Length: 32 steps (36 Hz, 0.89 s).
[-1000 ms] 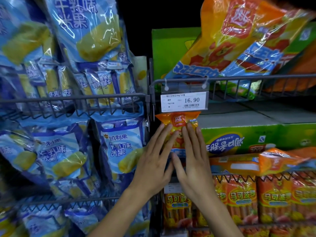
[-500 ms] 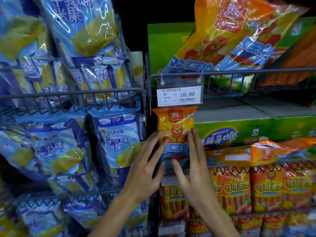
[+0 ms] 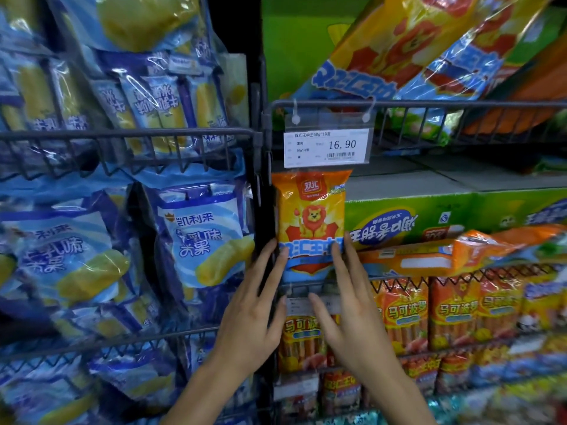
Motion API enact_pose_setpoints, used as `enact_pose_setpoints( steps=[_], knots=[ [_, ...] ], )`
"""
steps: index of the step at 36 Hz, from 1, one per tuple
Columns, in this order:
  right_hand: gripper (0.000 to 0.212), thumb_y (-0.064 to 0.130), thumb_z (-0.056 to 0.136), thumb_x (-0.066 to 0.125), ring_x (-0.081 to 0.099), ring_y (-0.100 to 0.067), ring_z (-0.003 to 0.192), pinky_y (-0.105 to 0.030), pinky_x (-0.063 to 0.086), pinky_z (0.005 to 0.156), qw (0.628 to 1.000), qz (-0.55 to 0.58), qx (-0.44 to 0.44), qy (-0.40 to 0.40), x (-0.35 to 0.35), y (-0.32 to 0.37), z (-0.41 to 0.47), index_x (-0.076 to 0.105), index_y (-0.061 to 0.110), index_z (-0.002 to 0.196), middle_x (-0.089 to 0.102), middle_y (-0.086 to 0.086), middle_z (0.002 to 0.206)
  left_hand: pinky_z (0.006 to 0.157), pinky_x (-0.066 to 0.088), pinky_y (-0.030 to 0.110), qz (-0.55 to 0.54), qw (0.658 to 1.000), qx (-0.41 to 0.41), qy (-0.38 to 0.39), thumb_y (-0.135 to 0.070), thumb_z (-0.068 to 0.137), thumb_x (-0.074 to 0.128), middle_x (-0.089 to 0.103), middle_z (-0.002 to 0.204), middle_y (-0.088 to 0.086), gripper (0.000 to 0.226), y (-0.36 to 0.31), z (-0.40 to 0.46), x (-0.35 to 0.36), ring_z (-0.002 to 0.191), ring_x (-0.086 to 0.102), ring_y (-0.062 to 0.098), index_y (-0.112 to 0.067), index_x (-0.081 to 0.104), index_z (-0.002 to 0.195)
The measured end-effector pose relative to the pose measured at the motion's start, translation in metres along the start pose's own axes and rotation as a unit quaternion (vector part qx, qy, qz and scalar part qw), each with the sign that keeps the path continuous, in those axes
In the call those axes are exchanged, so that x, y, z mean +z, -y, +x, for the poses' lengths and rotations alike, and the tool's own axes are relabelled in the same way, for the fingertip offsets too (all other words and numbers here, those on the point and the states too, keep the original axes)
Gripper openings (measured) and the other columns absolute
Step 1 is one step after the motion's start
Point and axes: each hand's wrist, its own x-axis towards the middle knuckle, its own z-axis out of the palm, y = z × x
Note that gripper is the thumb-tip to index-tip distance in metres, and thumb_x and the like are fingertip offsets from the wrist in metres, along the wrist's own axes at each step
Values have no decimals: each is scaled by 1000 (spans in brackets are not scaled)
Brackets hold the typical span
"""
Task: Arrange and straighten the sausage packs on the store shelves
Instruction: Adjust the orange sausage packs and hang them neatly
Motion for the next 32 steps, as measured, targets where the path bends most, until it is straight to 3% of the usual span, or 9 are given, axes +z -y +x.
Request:
enact_pose_setpoints(
  steps=[6, 10, 12, 14, 16, 18, 22, 25, 32],
  knots=[
    [61, 41, 104, 50, 14, 0, 152, -43, 34, 119, 999, 39, 22, -23, -22, -8, -26, 23, 36, 158, 13, 23, 165, 108, 32, 27, -21, 1000, -4, 2, -24, 100, 61, -6, 170, -15, 88, -1, 0, 4, 154, -3, -4, -39, 1, 162],
    [51, 26, 101, 62, 32, -1, 146, -32, 38, 114, 991, 72, 47, -104, -42, -23, -51, 46, 33, 148, 37, 21, 156, 123, 19, 40, -38, 997, -40, -57, -24, 96, 61, 2, 171, -3, 78, -28, -1, 19, 158, 3, 17, -25, 20, 162],
    [49, 22, 97, 63, 38, 0, 143, -19, 36, 113, 981, 102, 75, -148, -52, -31, -59, 51, 35, 143, 46, 22, 150, 128, 12, 36, -21, 996, -25, -88, -24, 95, 63, 9, 170, 5, 69, -44, 0, 26, 158, 7, 24, -21, 34, 157],
    [48, 31, 96, 60, 38, -1, 142, -18, 35, 113, 972, 125, 101, -170, -62, -41, -63, 51, 39, 142, 47, 23, 148, 128, 8, 30, -6, 995, -6, -101, -24, 97, 67, 15, 169, 7, 64, -60, 1, 33, 157, 10, 25, -20, 40, 154],
    [51, 39, 93, 59, 39, -6, 143, -37, 41, 115, 964, 147, 132, -176, -72, -54, -66, 49, 37, 144, 47, 21, 149, 127, 10, 30, 3, 995, 2, -102, -26, 96, 68, 22, 166, 4, 61, -75, 4, 39, 157, 14, 23, -21, 43, 152],
    [54, 42, 92, 60, 41, -6, 142, -46, 43, 112, 958, 166, 148, -183, -84, -66, -67, 48, 38, 144, 48, 20, 149, 127, 13, 30, -3, 995, -4, -98, -25, 96, 70, 29, 163, -2, 62, -91, 9, 45, 155, 18, 21, -24, 43, 152],
    [60, 46, 91, 61, 42, -3, 140, -47, 44, 111, 948, 218, 158, -167, -106, -87, -67, 40, 48, 147, 44, 27, 150, 120, 14, 11, -48, 994, -58, -77, -32, 96, 67, 28, 157, -28, 68, -125, 21, 58, 149, 24, -1, -41, 34, 154],
    [68, 48, 90, 63, 37, 0, 143, -45, 40, 115, 951, 234, 160, -121, -114, -101, -65, 35, 44, 152, 40, 28, 153, 112, 17, 1, -77, 990, -99, -70, -36, 94, 68, 27, 149, -45, 67, -143, 33, 69, 143, 25, -14, -47, 35, 151],
    [72, 45, 90, 67, 39, -3, 143, -42, 40, 115, 948, 276, 141, -71, -115, -107, -57, 32, 44, 153, 42, 25, 153, 109, 25, 3, -90, 987, -105, -81, -27, 93, 72, 35, 141, -47, 64, -158, 55, 85, 138, 33, -14, -59, 38, 137]
  ],
)
